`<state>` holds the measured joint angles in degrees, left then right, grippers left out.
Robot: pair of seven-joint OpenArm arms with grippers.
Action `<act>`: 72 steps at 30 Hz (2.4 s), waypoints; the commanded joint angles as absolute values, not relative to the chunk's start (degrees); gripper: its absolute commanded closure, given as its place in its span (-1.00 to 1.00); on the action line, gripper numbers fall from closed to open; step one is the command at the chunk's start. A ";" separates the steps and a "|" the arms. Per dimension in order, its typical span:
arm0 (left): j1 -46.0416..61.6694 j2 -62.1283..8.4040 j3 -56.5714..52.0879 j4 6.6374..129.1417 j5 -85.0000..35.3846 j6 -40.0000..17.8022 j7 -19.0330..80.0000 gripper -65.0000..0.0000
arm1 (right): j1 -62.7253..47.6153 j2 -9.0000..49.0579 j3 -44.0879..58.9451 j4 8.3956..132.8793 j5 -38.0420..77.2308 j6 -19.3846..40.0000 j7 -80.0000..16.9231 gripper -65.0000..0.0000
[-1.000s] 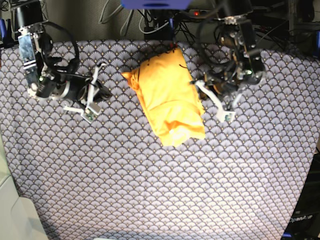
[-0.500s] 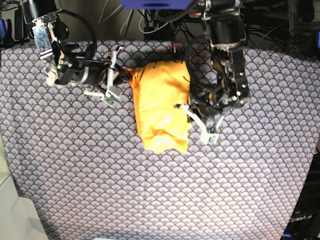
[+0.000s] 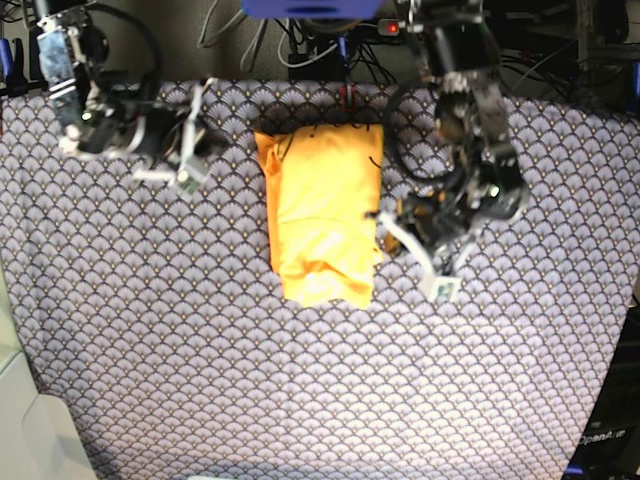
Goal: Fold the T-shirt properly
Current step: 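Press and tuck the bundle's loose end with the right gripper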
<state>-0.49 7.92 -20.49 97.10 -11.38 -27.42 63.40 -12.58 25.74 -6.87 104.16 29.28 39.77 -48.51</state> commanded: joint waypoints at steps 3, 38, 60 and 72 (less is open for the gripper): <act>2.95 6.46 -24.48 104.48 -10.86 -27.21 64.31 1.00 | -10.77 26.24 -5.49 106.95 30.46 40.00 -48.04 1.00; 22.02 -0.92 -41.19 108.18 -10.86 -28.09 64.13 1.00 | 28.26 8.22 -36.79 58.59 30.11 40.00 -30.64 0.99; 20.44 -0.84 -41.01 107.74 -10.86 -28.09 64.57 1.00 | 31.87 8.66 -39.25 61.41 30.11 40.00 -31.25 1.00; 21.05 -0.66 -41.01 108.00 -10.86 -28.09 64.75 1.00 | 36.97 8.66 -39.60 40.84 30.02 40.00 -17.19 0.99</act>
